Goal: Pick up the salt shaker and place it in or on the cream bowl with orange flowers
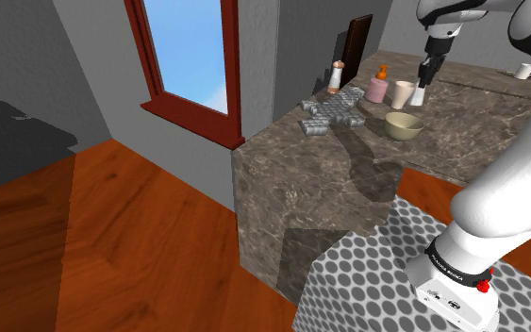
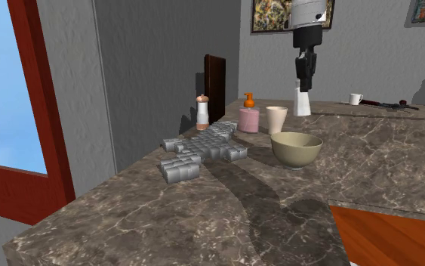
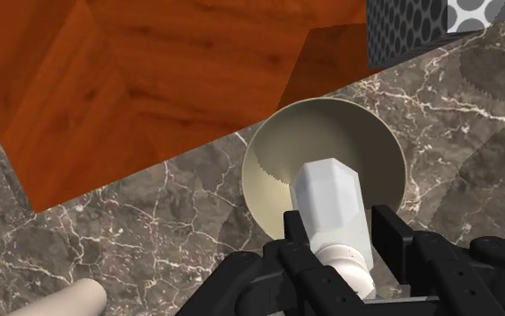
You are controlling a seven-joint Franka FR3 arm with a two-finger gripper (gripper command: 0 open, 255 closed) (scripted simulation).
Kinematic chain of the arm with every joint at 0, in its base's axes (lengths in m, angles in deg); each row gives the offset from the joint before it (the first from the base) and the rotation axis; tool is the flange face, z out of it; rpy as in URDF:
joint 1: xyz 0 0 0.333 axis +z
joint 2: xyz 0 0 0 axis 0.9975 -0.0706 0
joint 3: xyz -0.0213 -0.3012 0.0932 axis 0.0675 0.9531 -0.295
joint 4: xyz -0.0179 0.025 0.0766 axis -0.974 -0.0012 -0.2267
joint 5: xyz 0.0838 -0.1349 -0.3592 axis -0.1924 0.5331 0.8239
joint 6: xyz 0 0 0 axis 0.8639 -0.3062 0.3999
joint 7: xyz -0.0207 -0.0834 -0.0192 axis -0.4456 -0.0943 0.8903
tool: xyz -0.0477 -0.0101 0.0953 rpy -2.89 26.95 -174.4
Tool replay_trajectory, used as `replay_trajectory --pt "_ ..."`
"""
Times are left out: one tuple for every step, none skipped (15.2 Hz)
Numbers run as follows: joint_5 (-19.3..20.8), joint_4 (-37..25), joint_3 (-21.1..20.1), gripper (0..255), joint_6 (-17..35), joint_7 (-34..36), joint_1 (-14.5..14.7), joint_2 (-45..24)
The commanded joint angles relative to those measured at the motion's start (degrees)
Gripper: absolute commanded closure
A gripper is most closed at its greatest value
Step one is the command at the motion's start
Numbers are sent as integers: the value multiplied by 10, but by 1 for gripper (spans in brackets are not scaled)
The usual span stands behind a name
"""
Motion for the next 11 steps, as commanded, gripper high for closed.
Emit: replay_trajectory --pt "2 19 -1 255 17 3 1 2" --pt "2 26 0 255 24 4 1 2" --pt "2 33 0 255 32 4 1 1" --pt "1 40 0 255 39 5 1 1" --pt "1 46 0 255 47 6 0 0" --pt "1 53 0 255 54 6 0 -1" --pt "1 59 0 255 62 7 0 -2" --pt "0 66 0 255 69 7 0 -4" --pt "0 72 0 255 76 7 0 -5" --pt "0 78 0 255 84 8 0 -7" --pt "-1 84 0 255 91 8 -1 -8"
